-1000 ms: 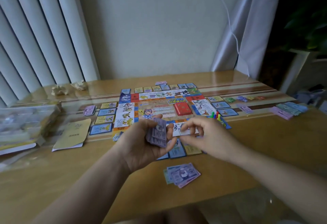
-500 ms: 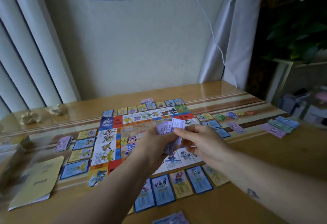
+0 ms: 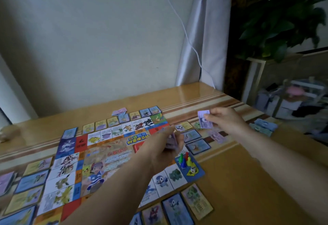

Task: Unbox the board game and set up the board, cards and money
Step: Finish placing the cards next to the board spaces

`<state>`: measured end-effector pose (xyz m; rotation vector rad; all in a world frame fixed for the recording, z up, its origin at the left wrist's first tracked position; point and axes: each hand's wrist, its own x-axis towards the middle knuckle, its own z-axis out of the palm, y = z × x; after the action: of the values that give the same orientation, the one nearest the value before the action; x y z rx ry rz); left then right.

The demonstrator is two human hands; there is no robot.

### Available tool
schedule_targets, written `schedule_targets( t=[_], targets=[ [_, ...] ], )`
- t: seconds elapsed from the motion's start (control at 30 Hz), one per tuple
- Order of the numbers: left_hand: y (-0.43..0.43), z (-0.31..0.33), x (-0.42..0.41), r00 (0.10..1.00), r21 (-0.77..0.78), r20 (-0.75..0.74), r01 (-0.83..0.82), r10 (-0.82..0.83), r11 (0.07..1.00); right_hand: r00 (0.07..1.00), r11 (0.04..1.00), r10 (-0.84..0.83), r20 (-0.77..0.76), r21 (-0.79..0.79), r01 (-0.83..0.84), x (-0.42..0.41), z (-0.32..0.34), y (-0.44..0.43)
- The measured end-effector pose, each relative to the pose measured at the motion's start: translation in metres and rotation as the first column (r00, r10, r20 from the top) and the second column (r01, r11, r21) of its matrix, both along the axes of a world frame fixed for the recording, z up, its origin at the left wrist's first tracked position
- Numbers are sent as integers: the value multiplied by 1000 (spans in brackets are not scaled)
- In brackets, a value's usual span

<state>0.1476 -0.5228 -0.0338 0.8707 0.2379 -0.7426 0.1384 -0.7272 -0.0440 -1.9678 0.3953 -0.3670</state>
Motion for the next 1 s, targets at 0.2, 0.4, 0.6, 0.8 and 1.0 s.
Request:
schedule_targets(
  t=[0.2,0.4,0.6,0.8,1.0],
  targets=[
    [-9,-6,9,1000,-26,-17,14,-14,1000,964,939,-12,-265,-334,-80,14,-41,-57],
    [-3,-10,12,981,151,190,17,-46,988,983,793,-118,-139,-609,9,10,-32,-36],
    [18,-13,22,938,266,334,-5,-88,964,925,908,332,-184,-204,-366,13,25,57],
    [76,-8,41,895,325,441,-90,-66,942,811,800,470,-348,-220,-558,56,39,118],
    [148,-9,85,894,130,325,-364,307,922,916,917,383,-119,-70,-393,148,28,171]
  ],
)
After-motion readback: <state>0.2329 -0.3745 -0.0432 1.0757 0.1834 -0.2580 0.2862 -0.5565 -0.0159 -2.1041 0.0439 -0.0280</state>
